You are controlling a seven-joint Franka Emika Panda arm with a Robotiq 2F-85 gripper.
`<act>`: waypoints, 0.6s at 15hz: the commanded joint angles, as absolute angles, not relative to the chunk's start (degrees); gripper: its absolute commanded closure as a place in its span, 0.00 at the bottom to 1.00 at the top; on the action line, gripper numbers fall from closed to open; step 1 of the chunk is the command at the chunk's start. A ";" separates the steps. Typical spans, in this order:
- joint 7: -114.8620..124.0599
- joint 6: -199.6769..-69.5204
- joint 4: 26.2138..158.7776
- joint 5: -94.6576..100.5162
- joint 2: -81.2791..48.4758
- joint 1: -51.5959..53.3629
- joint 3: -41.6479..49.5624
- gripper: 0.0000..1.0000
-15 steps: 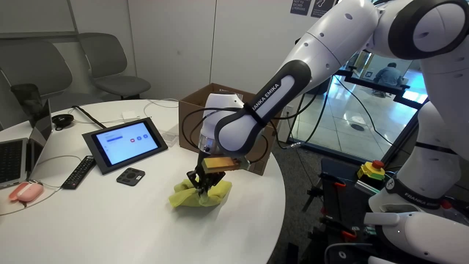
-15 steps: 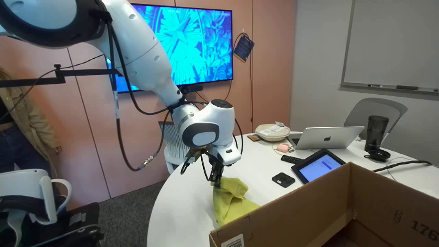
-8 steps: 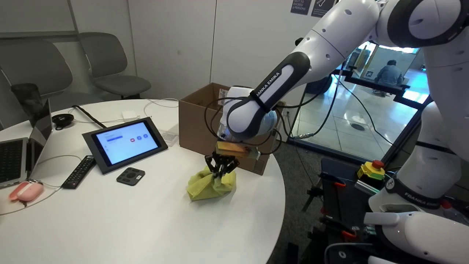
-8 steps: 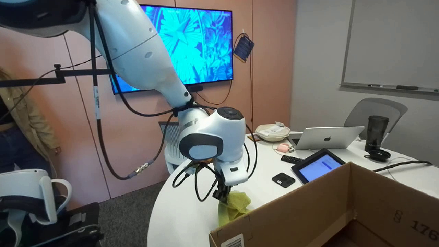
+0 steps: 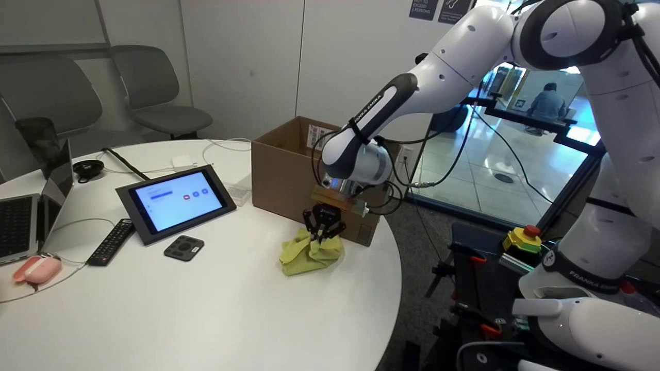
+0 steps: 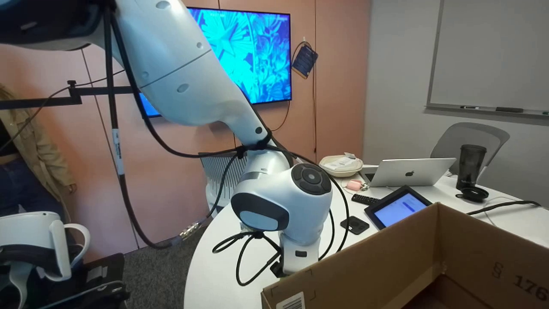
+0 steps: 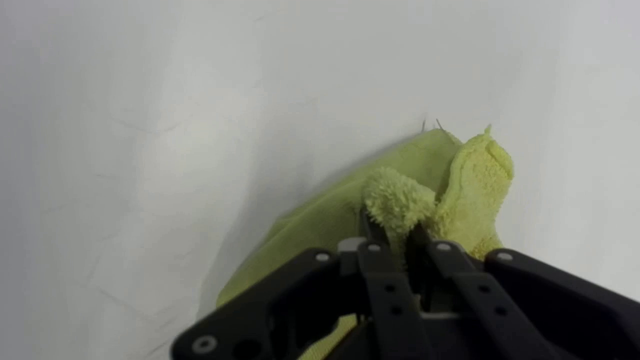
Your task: Put the marker on the cloth, then fold the cloth and put it in the box
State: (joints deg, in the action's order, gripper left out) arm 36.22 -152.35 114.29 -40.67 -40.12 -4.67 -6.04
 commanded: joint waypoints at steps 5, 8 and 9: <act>43.06 -153.17 112.72 -38.72 -42.33 5.65 -0.97 0.92; 51.44 -153.14 112.25 -34.53 -43.42 10.14 2.57 0.93; 53.30 -153.96 112.57 -34.11 -43.07 10.64 2.81 0.93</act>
State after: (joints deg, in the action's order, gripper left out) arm 47.19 -152.56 113.59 -36.68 -42.46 8.08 0.65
